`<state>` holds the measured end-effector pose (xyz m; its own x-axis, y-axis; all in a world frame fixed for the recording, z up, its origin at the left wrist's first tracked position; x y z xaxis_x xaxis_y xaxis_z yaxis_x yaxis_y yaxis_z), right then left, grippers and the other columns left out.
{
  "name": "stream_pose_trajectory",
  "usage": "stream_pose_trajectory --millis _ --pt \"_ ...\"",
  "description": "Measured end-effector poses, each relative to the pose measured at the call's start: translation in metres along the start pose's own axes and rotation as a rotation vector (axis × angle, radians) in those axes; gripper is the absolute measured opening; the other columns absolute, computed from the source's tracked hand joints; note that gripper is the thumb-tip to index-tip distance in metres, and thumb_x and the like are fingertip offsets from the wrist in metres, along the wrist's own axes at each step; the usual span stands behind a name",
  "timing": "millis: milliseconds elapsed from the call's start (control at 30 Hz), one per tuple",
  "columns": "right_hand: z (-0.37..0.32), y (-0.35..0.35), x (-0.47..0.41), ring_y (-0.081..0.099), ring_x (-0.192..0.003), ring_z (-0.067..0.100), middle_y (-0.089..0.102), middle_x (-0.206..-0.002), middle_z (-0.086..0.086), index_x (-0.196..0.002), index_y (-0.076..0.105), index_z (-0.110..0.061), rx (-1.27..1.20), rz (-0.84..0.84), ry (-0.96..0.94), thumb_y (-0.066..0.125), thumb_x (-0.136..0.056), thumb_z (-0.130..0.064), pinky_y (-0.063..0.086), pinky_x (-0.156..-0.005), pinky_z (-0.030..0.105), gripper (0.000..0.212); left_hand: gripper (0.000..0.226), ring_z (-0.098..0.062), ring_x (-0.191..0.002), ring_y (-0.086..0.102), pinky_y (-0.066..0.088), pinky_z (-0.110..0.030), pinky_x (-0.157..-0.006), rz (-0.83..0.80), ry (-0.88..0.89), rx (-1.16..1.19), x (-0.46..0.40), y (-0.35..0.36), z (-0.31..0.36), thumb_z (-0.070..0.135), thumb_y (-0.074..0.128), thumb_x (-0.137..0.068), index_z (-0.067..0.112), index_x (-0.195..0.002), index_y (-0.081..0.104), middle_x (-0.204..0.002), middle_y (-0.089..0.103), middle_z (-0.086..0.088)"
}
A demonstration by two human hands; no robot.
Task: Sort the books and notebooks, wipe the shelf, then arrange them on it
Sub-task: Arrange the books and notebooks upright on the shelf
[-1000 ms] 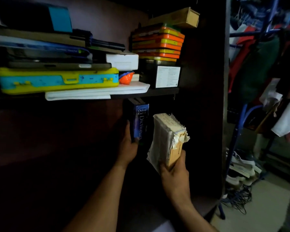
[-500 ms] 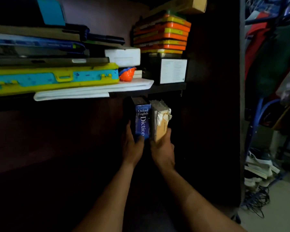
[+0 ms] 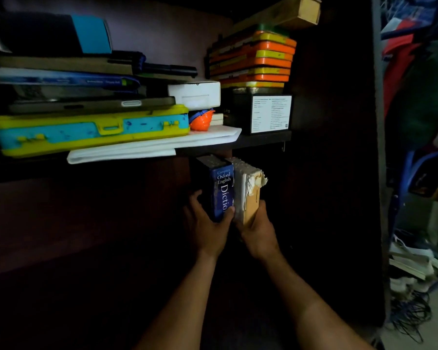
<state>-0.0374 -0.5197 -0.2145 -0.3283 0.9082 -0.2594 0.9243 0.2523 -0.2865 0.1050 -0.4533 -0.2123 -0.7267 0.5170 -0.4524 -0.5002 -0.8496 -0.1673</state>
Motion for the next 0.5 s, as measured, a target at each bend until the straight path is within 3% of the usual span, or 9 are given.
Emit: stream_pose_trajectory --millis 100,167,300,400,500 --pt "0.000 0.000 -0.002 0.059 -0.120 0.026 0.053 -0.139 0.005 -0.133 0.032 -0.031 0.049 0.039 0.019 0.075 -0.089 -0.033 0.060 -0.082 0.038 0.062 0.082 -0.029 -0.127 0.049 0.049 -0.050 -0.098 0.023 0.012 0.006 -0.002 0.000 -0.002 0.043 0.083 -0.077 0.029 -0.143 0.036 -0.143 0.042 -0.008" --pt "-0.001 -0.003 0.000 0.059 -0.120 0.024 0.055 -0.137 0.003 -0.131 0.031 -0.032 0.105 0.084 0.006 0.081 -0.082 -0.040 0.059 -0.087 0.042 0.070 0.084 -0.032 -0.128 0.049 0.048 -0.056 -0.099 0.046 -0.004 0.023 -0.001 -0.003 -0.001 0.056 0.076 -0.074 0.036 -0.141 0.030 -0.145 0.041 -0.008" --pt "-0.005 -0.024 0.019 0.065 -0.103 0.011 0.060 -0.123 -0.011 -0.129 0.031 -0.041 0.108 0.313 -0.041 0.083 -0.074 -0.049 0.061 -0.081 0.044 0.076 0.094 -0.032 -0.135 0.045 0.045 -0.056 -0.105 0.040 -0.049 0.032 -0.001 -0.003 -0.006 0.073 0.065 -0.065 0.042 -0.144 0.024 -0.150 0.038 -0.008" --pt "-0.013 -0.029 0.029 0.058 -0.096 0.004 0.048 -0.110 -0.018 -0.109 0.037 -0.040 0.154 0.398 -0.115 0.083 -0.075 -0.047 0.058 -0.077 0.034 0.058 0.096 -0.029 -0.140 0.041 0.041 -0.056 -0.110 0.009 -0.066 0.025 -0.002 0.000 -0.008 0.073 0.065 -0.065 0.048 -0.146 0.021 -0.154 0.036 -0.005" --pt "-0.012 -0.022 0.020 0.058 -0.090 0.006 0.052 -0.100 -0.013 -0.093 0.044 -0.034 0.132 0.300 -0.143 0.082 -0.079 -0.036 0.058 -0.074 0.031 0.040 0.096 -0.029 -0.140 0.040 0.039 -0.056 -0.111 -0.003 -0.046 0.011 -0.002 0.001 -0.003 0.073 0.064 -0.065 0.044 -0.147 0.023 -0.154 0.037 -0.006"
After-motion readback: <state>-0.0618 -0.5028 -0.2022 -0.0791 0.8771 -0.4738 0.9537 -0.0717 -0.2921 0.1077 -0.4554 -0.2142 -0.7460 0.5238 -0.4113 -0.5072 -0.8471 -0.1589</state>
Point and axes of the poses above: each hand's wrist, its own x-axis away from the middle knuckle, its own y-axis out of the palm, z = x × y, the point moved 7 cm from there along -x, towards the middle knuckle
